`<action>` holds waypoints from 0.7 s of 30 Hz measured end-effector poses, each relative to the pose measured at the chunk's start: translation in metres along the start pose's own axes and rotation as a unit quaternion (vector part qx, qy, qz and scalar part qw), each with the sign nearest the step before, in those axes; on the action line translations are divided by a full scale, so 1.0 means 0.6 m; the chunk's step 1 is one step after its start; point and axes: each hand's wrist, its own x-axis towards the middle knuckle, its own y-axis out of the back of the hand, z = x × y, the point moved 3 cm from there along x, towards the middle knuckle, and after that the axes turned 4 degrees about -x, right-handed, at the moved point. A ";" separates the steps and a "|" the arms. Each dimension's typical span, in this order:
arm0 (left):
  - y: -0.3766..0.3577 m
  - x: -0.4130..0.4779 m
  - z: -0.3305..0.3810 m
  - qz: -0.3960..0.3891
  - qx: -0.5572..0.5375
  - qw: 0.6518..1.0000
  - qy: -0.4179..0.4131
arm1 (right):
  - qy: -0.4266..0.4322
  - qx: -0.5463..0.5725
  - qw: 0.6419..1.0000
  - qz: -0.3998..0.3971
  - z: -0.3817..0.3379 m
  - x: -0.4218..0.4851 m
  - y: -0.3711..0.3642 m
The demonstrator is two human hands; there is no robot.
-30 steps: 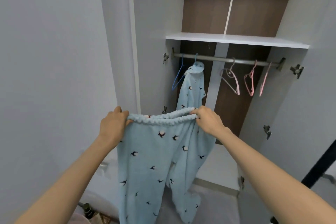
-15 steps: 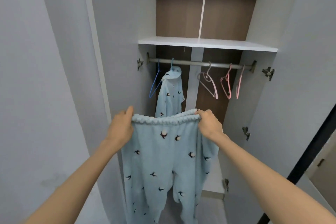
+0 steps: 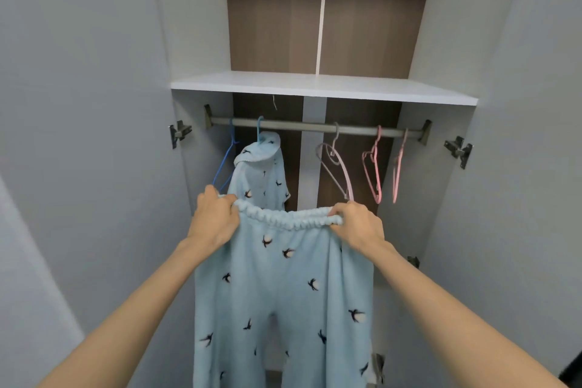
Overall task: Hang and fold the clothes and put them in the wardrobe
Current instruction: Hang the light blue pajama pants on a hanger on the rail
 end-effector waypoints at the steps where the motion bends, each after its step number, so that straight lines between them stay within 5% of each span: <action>1: -0.014 0.022 0.006 -0.009 -0.013 1.000 0.009 | -0.003 0.007 1.000 -0.021 0.016 0.018 -0.008; 4: -0.053 0.078 0.021 -0.057 -0.020 0.998 0.002 | -0.015 0.018 0.994 -0.107 0.056 0.063 -0.034; 7: -0.092 0.121 0.036 -0.117 0.008 0.988 -0.101 | -0.014 -0.010 0.980 -0.196 0.081 0.104 -0.066; 12: -0.138 0.197 0.055 -0.106 -0.022 0.972 -0.209 | -0.023 -0.016 0.958 -0.286 0.094 0.196 -0.095; 14: -0.152 0.234 0.056 -0.097 -0.046 0.967 -0.232 | -0.026 0.010 0.975 -0.219 0.090 0.252 -0.087; 18: -0.180 0.313 0.048 -0.094 -0.106 0.956 -0.257 | -0.038 -0.001 0.997 0.071 0.078 0.363 -0.057; 21: -0.206 0.371 0.040 -0.112 -0.125 0.951 -0.261 | -0.107 -0.015 0.989 0.097 0.085 0.434 -0.068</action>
